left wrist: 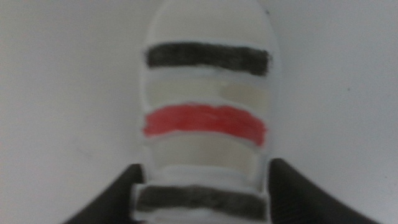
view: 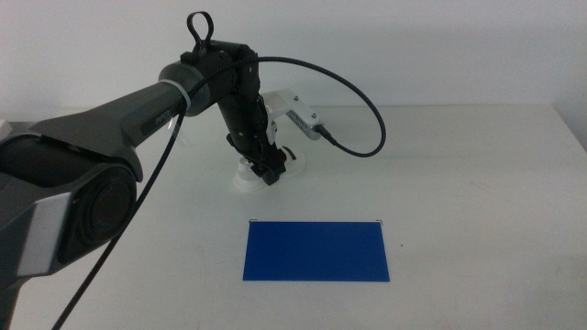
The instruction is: Use one arm to grab the shoe from the table and place it on the mat.
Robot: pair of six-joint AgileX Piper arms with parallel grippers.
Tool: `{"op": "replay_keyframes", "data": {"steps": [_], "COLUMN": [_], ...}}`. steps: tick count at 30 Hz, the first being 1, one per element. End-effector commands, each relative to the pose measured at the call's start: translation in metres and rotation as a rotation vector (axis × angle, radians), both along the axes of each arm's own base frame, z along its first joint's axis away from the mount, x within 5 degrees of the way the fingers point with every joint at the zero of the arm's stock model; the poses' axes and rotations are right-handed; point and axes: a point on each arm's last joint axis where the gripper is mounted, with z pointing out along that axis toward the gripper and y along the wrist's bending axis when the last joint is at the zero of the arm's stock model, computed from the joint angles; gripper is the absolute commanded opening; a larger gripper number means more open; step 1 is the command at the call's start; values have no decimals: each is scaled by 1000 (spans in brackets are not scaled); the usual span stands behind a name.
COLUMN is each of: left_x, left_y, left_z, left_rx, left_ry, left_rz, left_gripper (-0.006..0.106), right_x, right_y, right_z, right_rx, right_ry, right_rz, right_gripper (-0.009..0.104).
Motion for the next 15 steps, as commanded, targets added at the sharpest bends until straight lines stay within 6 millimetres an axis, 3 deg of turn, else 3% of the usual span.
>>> {"op": "replay_keyframes", "data": {"steps": [1,7,15], "left_x": [-2,-5,-19], "left_y": [-2,3,4], "left_z": [51,68,85], "left_rx": [-58,-14,-25], "left_ry": [-101,-76,8], "left_rz": [-7,13,12], "left_gripper": [47,-1,-1], "right_x": [-1,-1,-1], "right_y": [0,0,0], "right_z": [7,7,7], "right_rx": [-18,-18,-18], "right_ry": [-98,-98,-98], "right_rz": [-5,-5,-5], "right_gripper": [64,64,64]}}
